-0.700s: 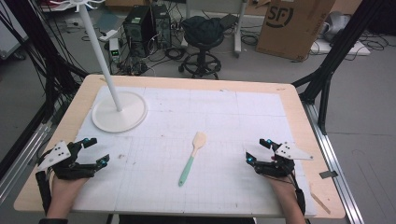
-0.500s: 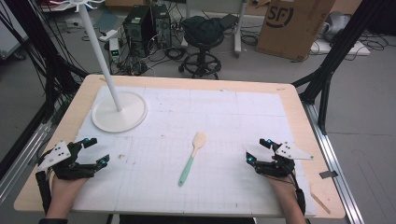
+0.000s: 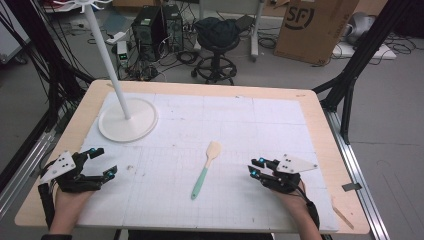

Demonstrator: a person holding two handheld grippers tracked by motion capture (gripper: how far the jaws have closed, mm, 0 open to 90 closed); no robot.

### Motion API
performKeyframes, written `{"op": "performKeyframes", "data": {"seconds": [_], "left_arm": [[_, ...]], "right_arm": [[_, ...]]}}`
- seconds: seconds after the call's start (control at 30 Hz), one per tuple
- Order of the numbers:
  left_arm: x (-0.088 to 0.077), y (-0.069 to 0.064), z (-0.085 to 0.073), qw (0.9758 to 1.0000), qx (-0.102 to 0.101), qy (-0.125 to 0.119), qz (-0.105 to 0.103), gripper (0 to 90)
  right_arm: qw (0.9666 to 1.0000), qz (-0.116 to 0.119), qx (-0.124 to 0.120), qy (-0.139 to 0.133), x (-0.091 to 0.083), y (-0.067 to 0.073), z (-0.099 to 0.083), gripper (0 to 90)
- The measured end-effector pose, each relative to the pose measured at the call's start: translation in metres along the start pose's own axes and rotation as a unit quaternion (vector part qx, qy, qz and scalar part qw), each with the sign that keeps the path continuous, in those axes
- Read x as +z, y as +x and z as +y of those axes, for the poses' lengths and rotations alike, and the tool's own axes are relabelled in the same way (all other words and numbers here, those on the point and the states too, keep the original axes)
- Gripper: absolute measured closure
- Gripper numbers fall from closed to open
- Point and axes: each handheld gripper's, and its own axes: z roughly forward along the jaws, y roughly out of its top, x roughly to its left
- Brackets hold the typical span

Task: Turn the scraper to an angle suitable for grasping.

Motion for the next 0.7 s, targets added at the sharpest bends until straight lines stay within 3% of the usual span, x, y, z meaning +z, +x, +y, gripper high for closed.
{"op": "performKeyframes", "data": {"seconds": [0.17, 0.3, 0.43, 0.5, 0.63, 0.7], "left_arm": [[0.000, 0.000, 0.000, 1.0000, -0.001, 0.000, 0.000, 17.5], [0.000, 0.000, 0.000, 1.0000, -0.002, 0.000, 0.000, 17.9], [0.000, 0.000, 0.000, 1.0000, -0.001, 0.000, -0.001, 18.8], [0.000, 0.000, 0.000, 1.0000, -0.001, 0.000, -0.001, 19.2], [0.000, 0.000, 0.000, 1.0000, -0.002, 0.000, -0.001, 20.0], [0.000, 0.001, 0.000, 1.0000, -0.002, 0.001, -0.001, 20.5]], "right_arm": [[0.9981, 0.052, -0.023, 0.023, 0.022, 0.017, 0.010, 89.6], [0.9941, 0.091, -0.036, 0.045, 0.041, 0.031, 0.018, 89.8], [0.9867, 0.135, -0.057, 0.071, 0.062, 0.046, 0.023, 89.8], [0.9814, 0.157, -0.069, 0.087, 0.073, 0.054, 0.025, 89.8], [0.9718, 0.186, -0.089, 0.115, 0.091, 0.066, 0.026, 90.0], [0.9686, 0.190, -0.101, 0.125, 0.098, 0.070, 0.028, 90.0]]}}
